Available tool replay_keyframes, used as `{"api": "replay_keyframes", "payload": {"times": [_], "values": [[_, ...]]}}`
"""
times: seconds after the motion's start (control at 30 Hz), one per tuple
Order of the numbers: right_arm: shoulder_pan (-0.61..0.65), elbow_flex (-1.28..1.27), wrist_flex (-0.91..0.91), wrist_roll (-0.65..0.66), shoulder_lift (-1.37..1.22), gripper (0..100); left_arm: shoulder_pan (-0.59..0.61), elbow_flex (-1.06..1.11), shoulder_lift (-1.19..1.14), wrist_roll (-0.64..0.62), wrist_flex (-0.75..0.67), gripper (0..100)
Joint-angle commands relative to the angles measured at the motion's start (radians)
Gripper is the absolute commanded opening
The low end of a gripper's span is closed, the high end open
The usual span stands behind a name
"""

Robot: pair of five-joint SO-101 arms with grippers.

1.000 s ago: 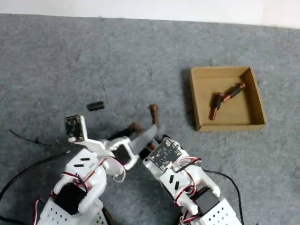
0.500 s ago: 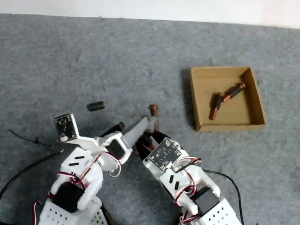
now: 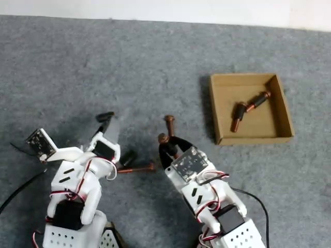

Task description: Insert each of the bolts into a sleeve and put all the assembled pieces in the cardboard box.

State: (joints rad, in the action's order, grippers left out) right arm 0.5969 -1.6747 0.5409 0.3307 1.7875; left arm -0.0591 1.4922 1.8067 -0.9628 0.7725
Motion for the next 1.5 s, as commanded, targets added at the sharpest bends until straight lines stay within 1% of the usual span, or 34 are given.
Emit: {"api": "replay_keyframes", "payload": {"times": [0.0, 0.07, 0.13, 0.2, 0.27, 0.37, 0.43, 0.57, 0.67, 0.77, 0.87, 0.97, 1.03, 1.13, 1.17, 1.27, 1.37, 1.47], "values": [[-0.053, -0.111, -0.018, 0.002, 0.025, 0.5, 0.041, -0.035, 0.01, 0.015, -0.018, 1], [-0.108, -0.113, -0.059, 0.005, 0.025, 0.5, 0.053, -0.035, 0.008, 0.143, -0.017, 0], [-0.199, -0.11, -0.084, 0.002, 0.025, 0.5, 0.053, -0.035, 0.007, 0.288, 0.002, 1], [-0.278, -0.108, -0.085, 0.005, 0.025, 0.5, 0.048, -0.044, 0.007, 0.404, 0.061, 1], [-0.334, -0.107, -0.085, 0.002, 0.025, 0.5, 0.048, -0.054, 0.005, 0.491, 0.118, 1], [-0.371, -0.105, -0.091, 0.002, 0.025, 0.5, 0.053, -0.061, 0.005, 0.592, 0.187, 1], [-0.389, -0.105, -0.15, 0.005, 0.018, 0.5, 0.054, -0.058, 0.01, 0.667, 0.21, 1], [-0.438, -0.105, -0.278, 0.006, 0.015, 0.5, 0.056, -0.035, 0.01, 0.864, 0.219, 1], [-0.455, -0.101, -0.326, 0.006, 0.013, 0.5, 0.056, -0.031, 0.012, 0.959, 0.221, 1], [-0.458, -0.053, -0.306, 0.006, 0.013, 0.5, 0.105, -0.031, 0.012, 0.997, 0.219, 1], [-0.458, 0.004, -0.286, 0.002, 0.012, 0.5, 0.162, -0.031, 0.012, 0.997, 0.219, 1], [-0.458, 0.068, -0.289, 0.002, -0.064, 0.5, 0.173, -0.03, 0.012, 0.997, 0.219, 1], [-0.458, 0.14, -0.292, 0.002, -0.191, 0.5, 0.173, -0.027, 0.012, 0.997, 0.219, 1], [-0.46, 0.292, -0.294, -0.005, -0.456, 0.5, 0.173, -0.008, 0.012, 0.997, 0.218, 1], [-0.46, 0.352, -0.295, -0.025, -0.544, 0.5, 0.173, -0.008, 0.012, 0.997, 0.218, 1], [-0.504, 0.547, -0.295, -0.129, -0.796, 0.5, 0.173, 0.002, 0.012, 0.997, 0.213, 1], [-0.558, 0.731, -0.295, -0.238, -1.021, 0.5, 0.177, 0.028, 0.012, 0.997, 0.163, 1], [-0.602, 0.874, -0.294, -0.311, -1.225, 0.5, 0.179, 0.042, 0.012, 0.997, 0.141, 1]]}}
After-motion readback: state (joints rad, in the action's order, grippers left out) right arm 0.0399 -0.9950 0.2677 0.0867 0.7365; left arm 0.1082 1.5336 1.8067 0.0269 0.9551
